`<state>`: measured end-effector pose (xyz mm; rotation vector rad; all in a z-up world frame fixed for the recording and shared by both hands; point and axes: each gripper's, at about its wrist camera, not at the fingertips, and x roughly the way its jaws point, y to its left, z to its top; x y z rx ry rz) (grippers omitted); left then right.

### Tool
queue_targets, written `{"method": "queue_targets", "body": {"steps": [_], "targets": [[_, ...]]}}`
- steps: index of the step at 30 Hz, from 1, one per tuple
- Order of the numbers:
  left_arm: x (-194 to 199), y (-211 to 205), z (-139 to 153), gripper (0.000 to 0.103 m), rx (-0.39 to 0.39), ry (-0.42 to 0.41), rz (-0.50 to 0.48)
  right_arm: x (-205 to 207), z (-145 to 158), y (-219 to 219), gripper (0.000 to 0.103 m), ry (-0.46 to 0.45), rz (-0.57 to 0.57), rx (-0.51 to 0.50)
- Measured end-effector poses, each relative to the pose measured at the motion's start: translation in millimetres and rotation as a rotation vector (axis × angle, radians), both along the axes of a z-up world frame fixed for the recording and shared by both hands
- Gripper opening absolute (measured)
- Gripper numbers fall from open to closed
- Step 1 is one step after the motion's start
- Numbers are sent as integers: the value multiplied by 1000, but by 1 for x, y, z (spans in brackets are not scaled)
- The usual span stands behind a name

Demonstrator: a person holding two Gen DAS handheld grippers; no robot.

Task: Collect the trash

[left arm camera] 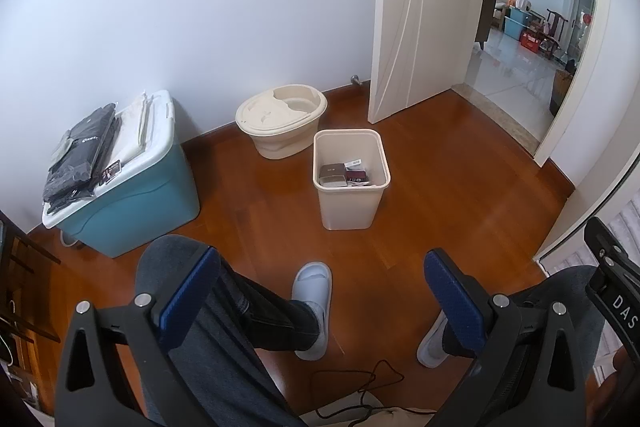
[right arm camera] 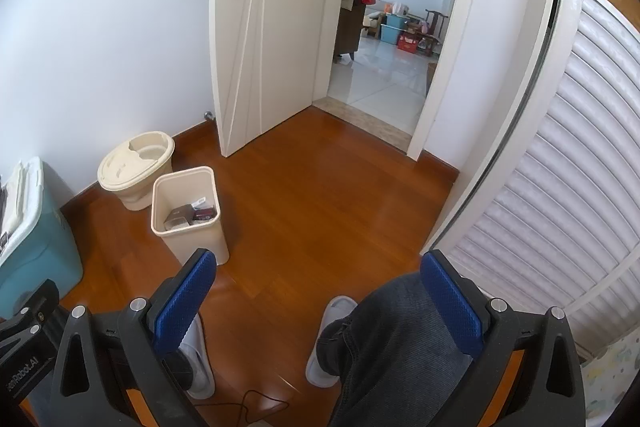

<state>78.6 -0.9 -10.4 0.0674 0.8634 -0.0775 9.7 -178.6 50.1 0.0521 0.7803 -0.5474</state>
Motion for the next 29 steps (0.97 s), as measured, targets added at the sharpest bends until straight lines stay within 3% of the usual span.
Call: {"method": "queue_targets", "body": {"steps": [11, 15, 18, 21, 29], "targets": [[3, 2, 2, 103, -8, -9, -6, 1, 0, 2, 103, 2, -2, 4], [3, 9, 8, 103, -67, -45, 10, 1, -1, 2, 103, 2, -3, 2], [7, 14, 6, 103, -57, -47, 49, 1, -1, 1, 103, 0, -1, 0], [7, 17, 6, 103, -124, -46, 31, 4, -1, 2, 103, -6, -4, -11], [3, -3, 2, 103, -69, -24, -37, 7, -3, 4, 103, -7, -6, -8]]}}
